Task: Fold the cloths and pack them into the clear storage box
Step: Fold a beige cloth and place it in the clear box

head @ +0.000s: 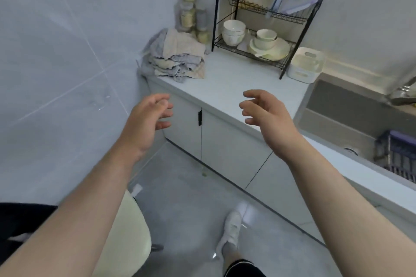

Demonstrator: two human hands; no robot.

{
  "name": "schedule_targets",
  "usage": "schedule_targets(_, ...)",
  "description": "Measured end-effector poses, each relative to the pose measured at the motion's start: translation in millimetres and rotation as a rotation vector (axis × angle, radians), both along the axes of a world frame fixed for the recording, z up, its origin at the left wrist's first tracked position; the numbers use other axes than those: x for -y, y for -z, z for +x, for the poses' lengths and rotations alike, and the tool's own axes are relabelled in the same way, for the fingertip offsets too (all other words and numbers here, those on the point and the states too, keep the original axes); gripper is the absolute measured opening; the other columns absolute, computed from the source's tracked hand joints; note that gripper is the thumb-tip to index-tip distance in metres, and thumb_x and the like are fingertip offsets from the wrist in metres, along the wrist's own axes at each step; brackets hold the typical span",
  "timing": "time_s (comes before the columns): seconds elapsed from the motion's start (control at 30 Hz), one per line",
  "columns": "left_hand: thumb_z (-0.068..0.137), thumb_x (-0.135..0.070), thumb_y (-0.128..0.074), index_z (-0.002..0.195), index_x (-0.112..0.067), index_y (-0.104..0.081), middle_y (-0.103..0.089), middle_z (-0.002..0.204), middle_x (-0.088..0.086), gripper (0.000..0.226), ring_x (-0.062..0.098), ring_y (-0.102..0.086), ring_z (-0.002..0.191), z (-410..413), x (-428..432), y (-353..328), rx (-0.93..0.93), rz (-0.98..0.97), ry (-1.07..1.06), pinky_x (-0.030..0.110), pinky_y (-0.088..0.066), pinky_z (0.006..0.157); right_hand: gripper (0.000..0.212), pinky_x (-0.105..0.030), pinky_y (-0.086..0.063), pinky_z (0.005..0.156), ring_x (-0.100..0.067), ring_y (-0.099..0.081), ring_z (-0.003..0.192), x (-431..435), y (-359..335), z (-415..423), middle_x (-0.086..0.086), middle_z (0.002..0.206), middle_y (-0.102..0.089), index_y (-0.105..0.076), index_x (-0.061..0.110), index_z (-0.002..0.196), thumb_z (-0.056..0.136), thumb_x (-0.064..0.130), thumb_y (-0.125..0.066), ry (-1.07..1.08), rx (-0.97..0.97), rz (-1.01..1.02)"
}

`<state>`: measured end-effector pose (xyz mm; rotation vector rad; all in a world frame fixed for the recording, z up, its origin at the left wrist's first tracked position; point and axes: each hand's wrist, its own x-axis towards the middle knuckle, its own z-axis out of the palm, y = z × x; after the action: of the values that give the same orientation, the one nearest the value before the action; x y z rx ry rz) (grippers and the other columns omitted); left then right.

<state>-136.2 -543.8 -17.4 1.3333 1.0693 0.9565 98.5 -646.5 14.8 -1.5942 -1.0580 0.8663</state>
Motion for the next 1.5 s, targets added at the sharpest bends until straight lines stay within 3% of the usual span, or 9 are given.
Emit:
schedule_targets(0.27, 0.065, -0.052, -0.059, 0.105, -0.027, -0.061, -0.067, 0.107, 0.001, 0.047, 0.018, -0.064, 0.101, 33.3, -135.4, 2.4, -0.039, -0.027, -0.108, 0.041, -0.052, 0.088, 0.036, -0.048, -0.049, 0.096, -0.013, -0.061, 0.092, -170.2, 26.3, 49.1, 0.001, 0.094, -0.064, -0.06, 0.034, 0.113, 0.077, 0.042, -0.059, -0.084, -0.067, -0.016)
schedule_targets(0.47, 0.089, -0.024, -0.058, 0.101, -0.023, -0.063, -0.067, 0.103, 0.003, 0.013, 0.019, -0.062, 0.096, 60.0, -237.3, -6.2, 0.002, -0.015, -0.19, 0.047, -0.049, 0.092, 0.044, -0.047, -0.051, 0.094, -0.015, -0.06, 0.087, -285.5, 27.0, 78.1, 0.007, 0.085, -0.059, -0.057, 0.026, 0.121, 0.08, 0.043, -0.056, -0.139, -0.036, -0.054)
schedule_targets(0.67, 0.071, -0.044, -0.061, 0.099, -0.032, -0.065, -0.069, 0.104, -0.003, 0.031, 0.02, -0.065, 0.1, 68.7, -325.3, 5.5, -0.1, -0.017, -0.152, 0.038, -0.052, 0.084, 0.036, -0.041, -0.051, 0.09, -0.014, -0.06, 0.086, -378.5, 46.8, 91.0, 0.006, 0.09, -0.062, -0.055, 0.02, 0.125, 0.092, 0.033, -0.059, -0.172, 0.03, -0.138)
schedule_targets(0.83, 0.091, -0.032, -0.059, 0.122, -0.031, -0.058, -0.06, 0.122, -0.008, 0.031, 0.012, -0.057, 0.11, 84.6, -423.7, 52.7, -0.494, 0.045, -0.01, 0.035, -0.045, 0.096, 0.027, -0.022, -0.047, 0.068, -0.01, -0.059, 0.082, -455.2, 84.0, 93.5, 0.0, 0.101, -0.063, -0.055, 0.022, 0.119, 0.093, 0.026, -0.059, -0.116, 0.115, -0.228)
schedule_targets(1.07, 0.079, -0.038, -0.066, 0.131, -0.025, -0.051, -0.047, 0.133, -0.008, 0.056, 0.017, -0.043, 0.123, 91.1, -523.0, 119.5, -1.129, 0.422, 0.497, 0.032, -0.041, 0.098, 0.04, -0.026, -0.048, 0.077, -0.025, -0.056, 0.106, -547.4, 151.4, 83.0, -0.006, 0.116, -0.053, -0.053, 0.019, 0.127, 0.087, 0.023, -0.054, -0.184, 0.462, -0.485)
schedule_targets(1.17, 0.078, -0.03, -0.069, 0.119, -0.025, -0.063, -0.054, 0.117, -0.009, 0.041, 0.019, -0.051, 0.111, 84.8, -539.3, 128.8, -1.039, 0.468, 0.506, 0.03, -0.045, 0.085, 0.042, -0.036, -0.049, 0.089, -0.027, -0.053, 0.105, -564.6, 166.4, 78.6, -0.007, 0.112, -0.051, -0.049, 0.023, 0.127, 0.085, 0.025, -0.054, -0.24, 0.55, -0.563)
schedule_targets(1.27, 0.085, -0.028, -0.069, 0.115, -0.026, -0.07, -0.059, 0.11, -0.015, 0.03, 0.007, -0.055, 0.101, 81.4, -557.2, 120.8, -0.922, 0.392, 0.488, 0.024, -0.045, 0.085, 0.021, -0.034, -0.051, 0.08, -0.024, -0.054, 0.091, -572.0, 171.0, 82.2, -0.003, 0.098, -0.052, -0.059, 0.031, 0.103, 0.089, 0.018, -0.049, -0.171, 0.538, -0.505)
schedule_targets(1.43, 0.09, -0.025, -0.065, 0.112, -0.02, -0.072, -0.056, 0.108, -0.022, 0.024, 0.001, -0.055, 0.1, 81.1, -576.5, 93.2, -0.844, 0.32, 0.45, 0.02, -0.044, 0.09, 0.027, -0.033, -0.046, 0.081, -0.021, -0.055, 0.089, -579.1, 156.1, 96.0, -0.005, 0.094, -0.058, -0.066, 0.014, 0.09, 0.1, 0.026, -0.045, -0.095, 0.575, -0.321)
schedule_targets(1.5, 0.089, -0.021, -0.066, 0.107, -0.024, -0.074, -0.059, 0.098, -0.022, 0.02, 0.0, -0.057, 0.09, 81.2, -579.6, 74.6, -0.853, 0.323, 0.436, 0.013, -0.042, 0.079, 0.028, -0.033, -0.046, 0.077, -0.02, -0.055, 0.087, -580.8, 136.9, 100.9, -0.004, 0.092, -0.062, -0.066, 0.014, 0.096, 0.102, 0.025, -0.042, -0.039, 0.572, -0.224)
